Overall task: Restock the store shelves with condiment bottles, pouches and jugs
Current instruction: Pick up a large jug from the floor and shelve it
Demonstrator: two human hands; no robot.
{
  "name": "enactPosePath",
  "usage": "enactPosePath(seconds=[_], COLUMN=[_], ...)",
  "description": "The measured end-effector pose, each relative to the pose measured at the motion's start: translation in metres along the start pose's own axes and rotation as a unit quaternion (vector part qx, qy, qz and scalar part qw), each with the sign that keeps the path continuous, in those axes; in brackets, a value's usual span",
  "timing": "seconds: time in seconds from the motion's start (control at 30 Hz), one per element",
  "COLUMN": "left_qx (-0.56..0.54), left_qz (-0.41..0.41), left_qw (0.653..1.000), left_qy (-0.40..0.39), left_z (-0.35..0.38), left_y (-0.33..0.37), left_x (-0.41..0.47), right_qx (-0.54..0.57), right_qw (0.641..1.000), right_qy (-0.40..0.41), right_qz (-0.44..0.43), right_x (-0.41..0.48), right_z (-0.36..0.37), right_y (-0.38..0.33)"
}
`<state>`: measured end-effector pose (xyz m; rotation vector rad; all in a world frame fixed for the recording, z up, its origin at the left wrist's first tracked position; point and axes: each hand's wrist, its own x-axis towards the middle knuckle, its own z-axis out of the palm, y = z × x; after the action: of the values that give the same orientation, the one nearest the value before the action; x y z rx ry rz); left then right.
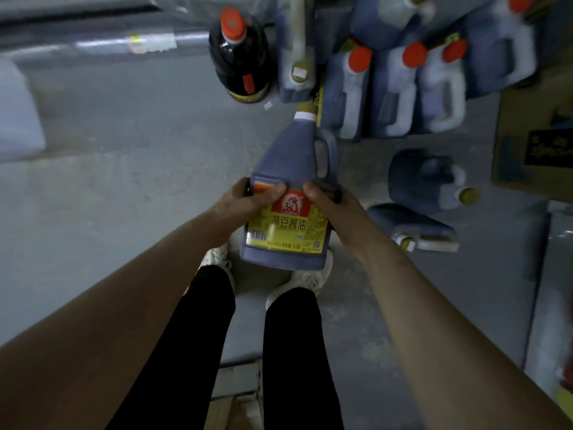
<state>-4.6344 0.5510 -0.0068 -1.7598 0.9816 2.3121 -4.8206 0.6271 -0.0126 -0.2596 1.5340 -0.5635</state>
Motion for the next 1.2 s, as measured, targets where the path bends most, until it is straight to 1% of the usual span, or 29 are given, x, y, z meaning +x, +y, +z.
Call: enactPosePath(seconds=[0.17, 0.23, 0.37, 0.47, 0.6, 0.7, 0.9, 1.07, 1.2], left_qx=[0.008, 0.012, 0.009, 0.02, 0.042, 0.049, 0.081, 0.093, 0.112], left_qz=[0.021, 0.03, 0.035, 0.068, 0.111, 0.147, 0.212, 0.291, 0.351], left_qw=[1.0, 0.999, 0.999, 0.997, 0.992, 0.987, 0.973, 0.952, 0.929], left_qy=[-0.014, 0.001, 0.022, 0.032, 0.047, 0.036, 0.046, 0.032, 0.043], left_z=[0.009, 0.017, 0.026, 0.029, 0.033, 0.034, 0.033, 0.029, 0.025], left_y=[0.054, 0.079, 0.109, 0.143, 0.187, 0.223, 0.288, 0.333, 0.368], left_x=[-0.077, -0.12, -0.169, -0.221, -0.281, -0.324, -0.411, -0.48, -0.53], right_qx=[0.034, 0.066, 0.094, 0.109, 0.117, 0.109, 0.098, 0.081, 0.078], right_qw=[0.999, 0.997, 0.993, 0.988, 0.98, 0.977, 0.965, 0.944, 0.923], right_qy=[0.003, 0.02, 0.061, 0.098, 0.126, 0.129, 0.132, 0.124, 0.128], right_qz=[-0.029, -0.037, -0.039, -0.058, -0.099, -0.131, -0.206, -0.295, -0.355], right_x=[-0.078, -0.121, -0.177, -0.232, -0.295, -0.333, -0.413, -0.48, -0.522], right_z=[0.002, 0.005, 0.013, 0.02, 0.028, 0.033, 0.052, 0.066, 0.073], right_y=[-0.055, -0.08, -0.114, -0.151, -0.195, -0.231, -0.3, -0.347, -0.385])
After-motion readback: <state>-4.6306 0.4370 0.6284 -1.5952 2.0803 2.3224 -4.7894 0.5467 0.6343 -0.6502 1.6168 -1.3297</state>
